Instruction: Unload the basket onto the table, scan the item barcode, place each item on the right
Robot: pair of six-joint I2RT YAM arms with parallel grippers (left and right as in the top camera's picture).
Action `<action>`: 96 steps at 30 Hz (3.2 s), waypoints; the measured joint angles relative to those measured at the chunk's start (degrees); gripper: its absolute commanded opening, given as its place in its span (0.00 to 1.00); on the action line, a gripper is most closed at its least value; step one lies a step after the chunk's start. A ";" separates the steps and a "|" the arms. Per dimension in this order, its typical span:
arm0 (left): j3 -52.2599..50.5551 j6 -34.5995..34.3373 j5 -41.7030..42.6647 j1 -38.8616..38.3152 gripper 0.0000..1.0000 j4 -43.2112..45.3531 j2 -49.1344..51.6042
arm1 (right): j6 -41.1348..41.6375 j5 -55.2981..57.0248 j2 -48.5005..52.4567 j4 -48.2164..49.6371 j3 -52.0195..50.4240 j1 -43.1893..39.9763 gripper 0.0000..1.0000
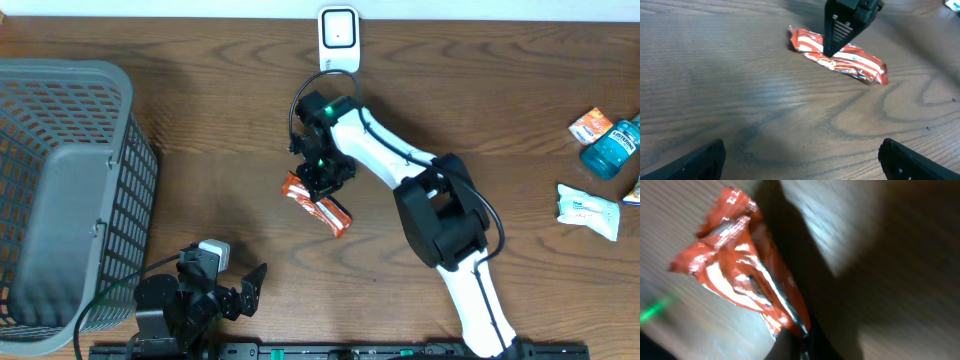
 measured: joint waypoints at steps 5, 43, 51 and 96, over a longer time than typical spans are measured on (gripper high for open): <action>0.00 0.00 0.00 0.00 0.98 0.00 0.00 | -2.51 -6.95 2.47 -10.03 5.75 -3.69 0.01; 0.00 0.00 0.00 0.00 0.98 -0.02 0.00 | -26.14 -52.17 -11.78 -2.69 7.85 -13.40 0.01; 0.00 0.00 0.00 0.00 0.98 0.00 0.00 | -12.24 -28.46 -11.78 19.39 7.82 -11.02 0.01; 0.00 0.00 0.00 0.00 0.98 0.00 0.00 | -20.90 24.85 11.45 71.76 7.96 -3.54 0.01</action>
